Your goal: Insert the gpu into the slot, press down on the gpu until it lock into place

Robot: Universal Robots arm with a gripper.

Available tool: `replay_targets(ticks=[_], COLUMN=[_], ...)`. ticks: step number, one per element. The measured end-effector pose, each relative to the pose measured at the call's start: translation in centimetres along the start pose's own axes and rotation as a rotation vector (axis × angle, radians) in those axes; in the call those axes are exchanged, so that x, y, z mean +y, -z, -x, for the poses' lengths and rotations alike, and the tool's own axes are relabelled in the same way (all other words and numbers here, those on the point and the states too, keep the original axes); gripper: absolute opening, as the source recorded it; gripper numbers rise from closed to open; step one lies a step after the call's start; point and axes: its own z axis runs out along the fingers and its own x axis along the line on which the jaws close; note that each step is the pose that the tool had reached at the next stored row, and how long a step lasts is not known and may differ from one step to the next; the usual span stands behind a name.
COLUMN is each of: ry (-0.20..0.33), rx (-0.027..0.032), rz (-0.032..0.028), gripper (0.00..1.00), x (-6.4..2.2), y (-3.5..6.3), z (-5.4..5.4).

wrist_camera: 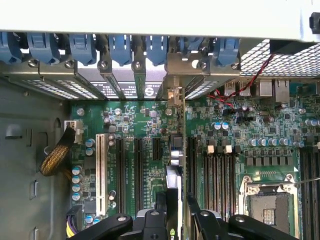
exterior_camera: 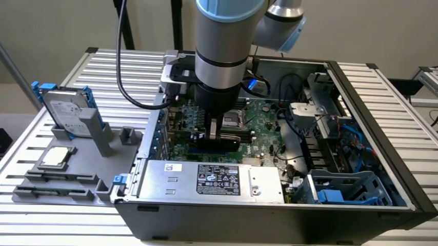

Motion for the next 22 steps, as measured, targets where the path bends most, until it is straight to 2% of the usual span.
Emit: replay_targets(ticks=[6, 11, 17, 22], ry=[0.000, -0.001, -0.001, -0.002], rx=[0.0002, 0.0004, 0.0005, 0.0010], rz=[0.0012, 0.0078, 0.0123, 0.0203], gripper=[0.26, 0.26, 0.26, 0.26], x=[0.00, 0.00, -0.02, -0.17], y=[-0.02, -0.09, -0.11, 0.62], z=[-0.01, -0.01, -0.01, 0.07])
